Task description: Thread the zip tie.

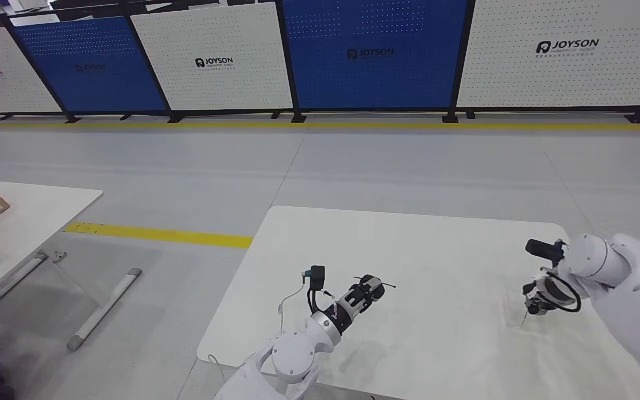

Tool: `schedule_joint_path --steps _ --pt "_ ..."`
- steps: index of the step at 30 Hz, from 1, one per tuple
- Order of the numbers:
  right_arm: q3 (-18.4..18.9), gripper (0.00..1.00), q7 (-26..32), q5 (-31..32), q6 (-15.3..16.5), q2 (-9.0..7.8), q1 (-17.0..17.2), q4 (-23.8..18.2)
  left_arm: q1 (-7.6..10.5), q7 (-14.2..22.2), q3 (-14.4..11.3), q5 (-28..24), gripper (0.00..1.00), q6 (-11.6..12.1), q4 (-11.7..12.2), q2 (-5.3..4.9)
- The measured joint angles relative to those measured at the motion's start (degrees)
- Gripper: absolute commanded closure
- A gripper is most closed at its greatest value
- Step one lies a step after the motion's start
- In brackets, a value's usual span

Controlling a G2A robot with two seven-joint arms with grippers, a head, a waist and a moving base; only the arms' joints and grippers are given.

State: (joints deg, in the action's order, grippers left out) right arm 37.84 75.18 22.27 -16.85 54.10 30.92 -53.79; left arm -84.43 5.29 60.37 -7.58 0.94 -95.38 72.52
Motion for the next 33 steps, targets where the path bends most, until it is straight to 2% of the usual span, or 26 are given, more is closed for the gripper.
schedule_joint_path --steps 2,16,20,23,27,29,33 --pt "0.66 1.0 -0.08 0.22 -0.3 -0.44 0.6 -1.21 0.0 0.0 0.0 0.0 1.0 0.0 0.0 0.0" --pt "0.97 1.0 -1.07 -0.35 -0.11 -0.39 1.08 -0.95 0.0 0.0 0.0 0.0 1.0 0.0 0.0 0.0" --pt "4.26 1.0 -5.6 -4.29 2.08 -0.9 2.28 -0.49 0.0 0.0 0.0 0.0 1.0 0.0 0.0 0.0" --pt "7.7 1.0 -8.35 -7.2 4.05 -1.88 3.8 -1.44 0.0 0.0 0.0 0.0 1.0 0.0 0.0 0.0" --pt "12.88 1.0 -12.55 -9.49 6.84 -3.85 8.08 -5.86 0.0 0.0 0.0 0.0 1.0 0.0 0.0 0.0" --pt "13.98 1.0 -13.33 -7.82 7.63 -4.6 10.25 -8.51 0.0 0.0 0.0 0.0 1.0 0.0 0.0 0.0" --pt "13.97 1.0 -13.13 -7.55 7.66 -4.69 10.36 -8.73 0.0 0.0 0.0 0.0 1.0 0.0 0.0 0.0"
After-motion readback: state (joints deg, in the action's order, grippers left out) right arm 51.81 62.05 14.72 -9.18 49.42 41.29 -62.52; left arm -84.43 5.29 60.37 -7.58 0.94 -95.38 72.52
